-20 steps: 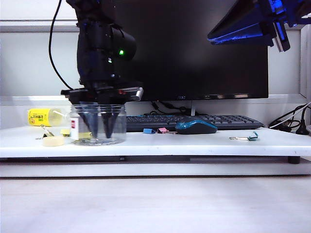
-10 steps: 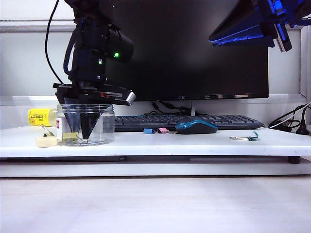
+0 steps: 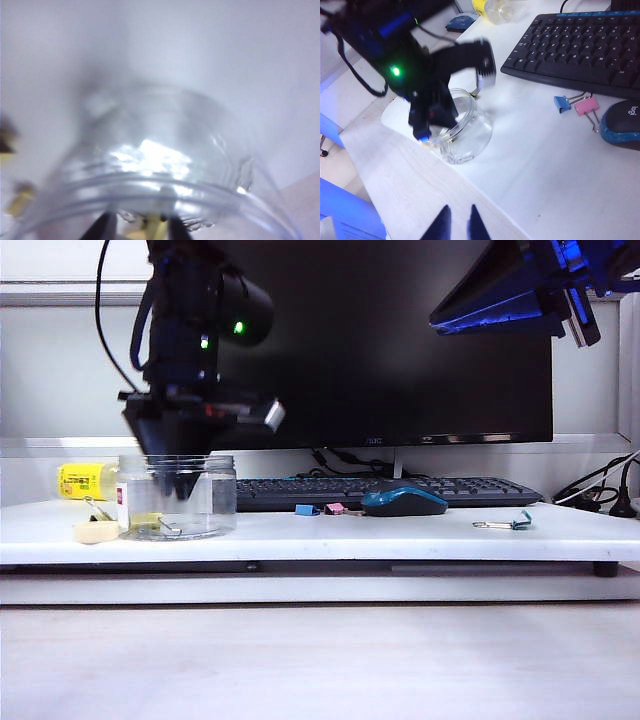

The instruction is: Take the clips out of the round transparent plastic box and place them on the table.

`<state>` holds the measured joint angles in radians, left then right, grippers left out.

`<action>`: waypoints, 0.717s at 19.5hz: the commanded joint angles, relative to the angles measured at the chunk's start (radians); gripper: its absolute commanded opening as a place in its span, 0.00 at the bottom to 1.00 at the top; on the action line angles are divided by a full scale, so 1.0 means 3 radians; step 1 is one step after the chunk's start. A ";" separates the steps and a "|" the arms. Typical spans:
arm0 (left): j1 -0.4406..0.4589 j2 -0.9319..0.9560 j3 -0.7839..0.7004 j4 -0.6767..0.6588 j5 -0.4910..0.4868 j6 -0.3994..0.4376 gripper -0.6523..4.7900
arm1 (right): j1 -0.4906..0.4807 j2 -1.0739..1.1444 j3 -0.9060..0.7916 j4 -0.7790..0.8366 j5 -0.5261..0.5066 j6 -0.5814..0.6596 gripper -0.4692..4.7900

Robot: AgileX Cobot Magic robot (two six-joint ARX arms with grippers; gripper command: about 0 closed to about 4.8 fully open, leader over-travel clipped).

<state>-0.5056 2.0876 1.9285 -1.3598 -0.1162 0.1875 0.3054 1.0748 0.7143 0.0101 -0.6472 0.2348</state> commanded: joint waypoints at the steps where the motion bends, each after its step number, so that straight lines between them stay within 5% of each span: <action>1: -0.0005 -0.0031 0.0107 -0.0155 0.0041 0.0018 0.30 | 0.0003 -0.0004 0.0009 0.0056 -0.0005 -0.0014 0.19; 14: -0.0005 -0.0132 -0.0076 -0.0254 0.0079 0.0472 0.30 | 0.0001 -0.0004 0.0009 0.0031 -0.0005 -0.0014 0.19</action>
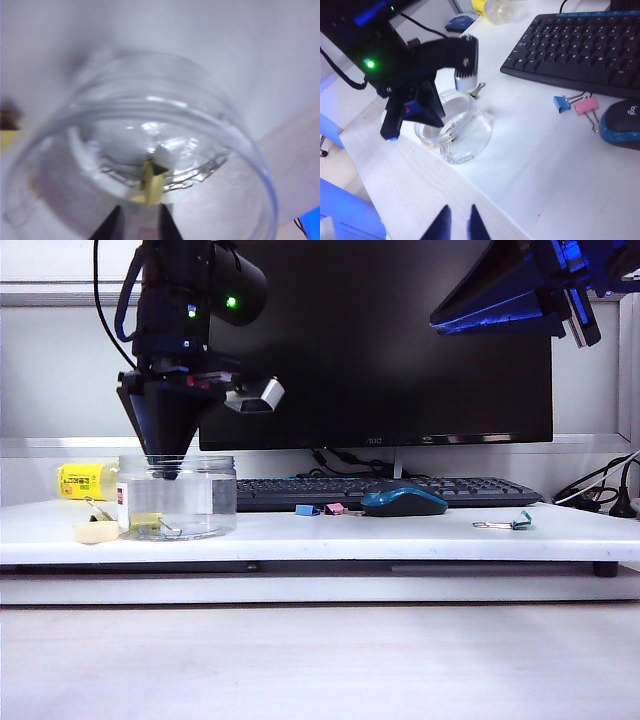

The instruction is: Take the clips out of the round transparent plastic box and place them on the table.

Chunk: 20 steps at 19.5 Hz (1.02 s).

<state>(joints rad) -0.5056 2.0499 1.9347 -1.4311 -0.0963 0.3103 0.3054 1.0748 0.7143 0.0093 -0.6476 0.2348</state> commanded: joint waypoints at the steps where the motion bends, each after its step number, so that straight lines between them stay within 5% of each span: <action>1: -0.0004 -0.0006 -0.0150 -0.0018 0.0010 0.0086 0.30 | 0.0001 -0.0004 0.0009 0.0034 -0.0004 -0.0015 0.19; 13: -0.0003 -0.0006 -0.0238 -0.0020 0.0050 0.0251 0.30 | 0.0001 -0.0004 0.0008 0.0032 -0.0008 -0.0025 0.19; 20: 0.0000 -0.0003 -0.0238 -0.0020 0.0048 0.0262 0.30 | 0.0001 -0.0004 0.0009 -0.0075 -0.0318 -0.0025 0.19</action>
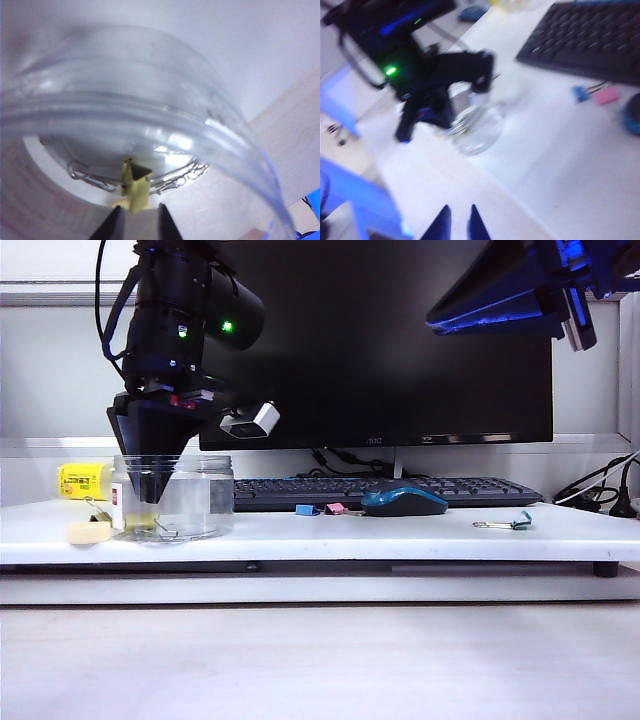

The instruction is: Take the clips out of the round transparent plastic box and place them on the table.

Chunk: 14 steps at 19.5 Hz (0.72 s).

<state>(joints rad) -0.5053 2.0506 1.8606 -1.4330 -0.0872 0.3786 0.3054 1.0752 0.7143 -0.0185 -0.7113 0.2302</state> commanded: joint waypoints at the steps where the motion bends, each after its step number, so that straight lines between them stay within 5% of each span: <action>1: -0.0001 -0.0003 0.0008 -0.0014 0.0018 0.0038 0.30 | 0.0003 -0.0005 0.0009 0.0005 -0.0104 -0.0011 0.19; 14: 0.0004 0.0029 -0.0123 0.0067 -0.0017 0.0109 0.31 | 0.0001 -0.0005 0.0009 -0.0009 -0.0106 -0.0010 0.19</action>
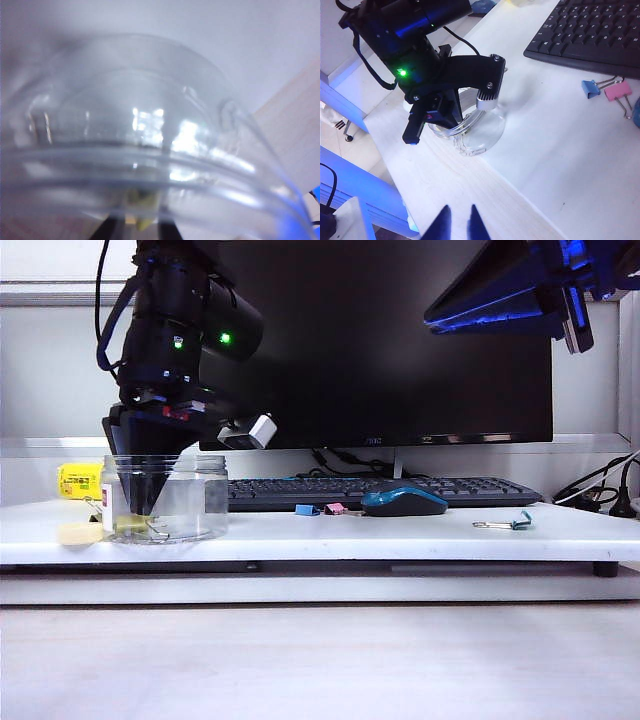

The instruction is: Take the clips out of the round transparent plastic box and place them on the table.

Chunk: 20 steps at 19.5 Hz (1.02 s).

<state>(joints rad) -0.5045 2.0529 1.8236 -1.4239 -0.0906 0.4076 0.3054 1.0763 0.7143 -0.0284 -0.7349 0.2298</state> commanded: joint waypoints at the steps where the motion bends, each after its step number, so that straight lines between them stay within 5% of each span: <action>1: 0.0001 0.0050 0.0000 0.0039 -0.0004 0.0013 0.31 | 0.0001 -0.0009 0.0009 0.0024 -0.0027 -0.0009 0.19; 20: -0.0001 0.0268 0.0014 0.0698 -0.0132 -0.0001 0.23 | 0.0001 -0.0009 0.0009 0.0064 0.0128 -0.0071 0.19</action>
<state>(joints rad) -0.5049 2.1128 1.8362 -1.2987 -0.1516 0.4076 0.3054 1.0763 0.7143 -0.0269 -0.7013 0.2142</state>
